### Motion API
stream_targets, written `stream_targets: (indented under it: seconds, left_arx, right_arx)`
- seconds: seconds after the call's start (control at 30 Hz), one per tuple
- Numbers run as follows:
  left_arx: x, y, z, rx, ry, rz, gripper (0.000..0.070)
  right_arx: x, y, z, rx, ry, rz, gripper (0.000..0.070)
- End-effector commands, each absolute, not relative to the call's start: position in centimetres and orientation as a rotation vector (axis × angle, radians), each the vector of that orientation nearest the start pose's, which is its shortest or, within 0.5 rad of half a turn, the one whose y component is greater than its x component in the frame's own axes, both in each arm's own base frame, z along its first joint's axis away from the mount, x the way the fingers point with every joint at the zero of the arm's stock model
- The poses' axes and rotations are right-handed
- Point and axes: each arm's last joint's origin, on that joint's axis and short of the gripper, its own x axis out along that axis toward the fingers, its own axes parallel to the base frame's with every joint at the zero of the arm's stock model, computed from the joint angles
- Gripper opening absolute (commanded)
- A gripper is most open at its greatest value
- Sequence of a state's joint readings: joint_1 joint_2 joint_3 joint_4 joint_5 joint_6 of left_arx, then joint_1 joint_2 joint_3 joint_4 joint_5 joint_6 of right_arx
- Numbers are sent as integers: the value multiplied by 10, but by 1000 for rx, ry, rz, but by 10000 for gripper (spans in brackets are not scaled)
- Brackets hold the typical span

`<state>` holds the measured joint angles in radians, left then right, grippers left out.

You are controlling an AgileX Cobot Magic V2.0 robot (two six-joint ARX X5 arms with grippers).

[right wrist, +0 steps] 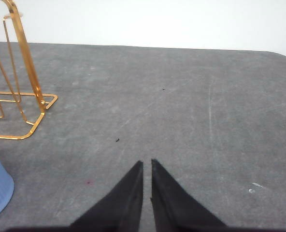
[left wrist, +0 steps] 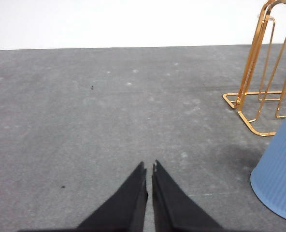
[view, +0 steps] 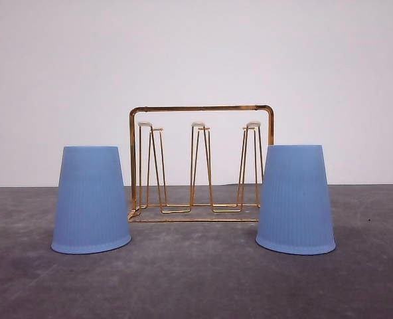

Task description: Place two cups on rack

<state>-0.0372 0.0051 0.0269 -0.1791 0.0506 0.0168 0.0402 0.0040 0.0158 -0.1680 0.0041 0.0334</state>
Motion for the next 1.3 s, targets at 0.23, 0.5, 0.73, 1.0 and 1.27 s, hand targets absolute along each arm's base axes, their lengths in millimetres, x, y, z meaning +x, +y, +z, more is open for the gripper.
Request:
stream_targets:
  seconds: [0.23, 0.5, 0.73, 1.0, 1.27]
  left_arx:
    - [96, -5, 153, -321, 157, -66, 0]
    - [92, -5, 186, -517, 7, -92, 2]
    - [70, -4, 245, -508, 23, -78, 3]
    - [61, -5, 292, -407, 306, -70, 3]
    - [91, -11, 299, -273, 617, -248, 3]
  right_arx:
    - [96, 4, 155, 111, 122, 47, 29]
    - [93, 5, 185, 348, -13, 98, 6]
    - [70, 5, 244, 351, -44, 106, 6]
    - [59, 6, 292, 263, 184, 131, 6]
    - [91, 11, 287, 139, 431, 271, 7]
